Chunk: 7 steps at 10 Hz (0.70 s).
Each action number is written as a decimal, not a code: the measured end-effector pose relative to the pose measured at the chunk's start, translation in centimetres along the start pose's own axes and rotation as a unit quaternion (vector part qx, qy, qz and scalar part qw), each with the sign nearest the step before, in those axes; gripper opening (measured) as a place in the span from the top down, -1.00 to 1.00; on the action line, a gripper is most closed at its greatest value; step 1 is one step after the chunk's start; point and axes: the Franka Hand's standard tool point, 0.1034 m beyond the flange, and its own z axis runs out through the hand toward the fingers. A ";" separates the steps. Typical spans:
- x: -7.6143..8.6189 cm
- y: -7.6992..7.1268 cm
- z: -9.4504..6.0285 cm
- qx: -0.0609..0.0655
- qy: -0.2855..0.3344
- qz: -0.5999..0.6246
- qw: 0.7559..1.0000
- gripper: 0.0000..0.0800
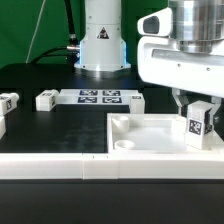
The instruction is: Assemble one leg
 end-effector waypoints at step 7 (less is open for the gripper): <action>-0.2 0.1 0.0 -0.007 -0.012 0.189 0.982 0.27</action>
Offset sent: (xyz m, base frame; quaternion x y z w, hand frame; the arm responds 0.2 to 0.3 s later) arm -0.0010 0.0007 -0.0012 -0.0045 0.0070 0.2549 0.9669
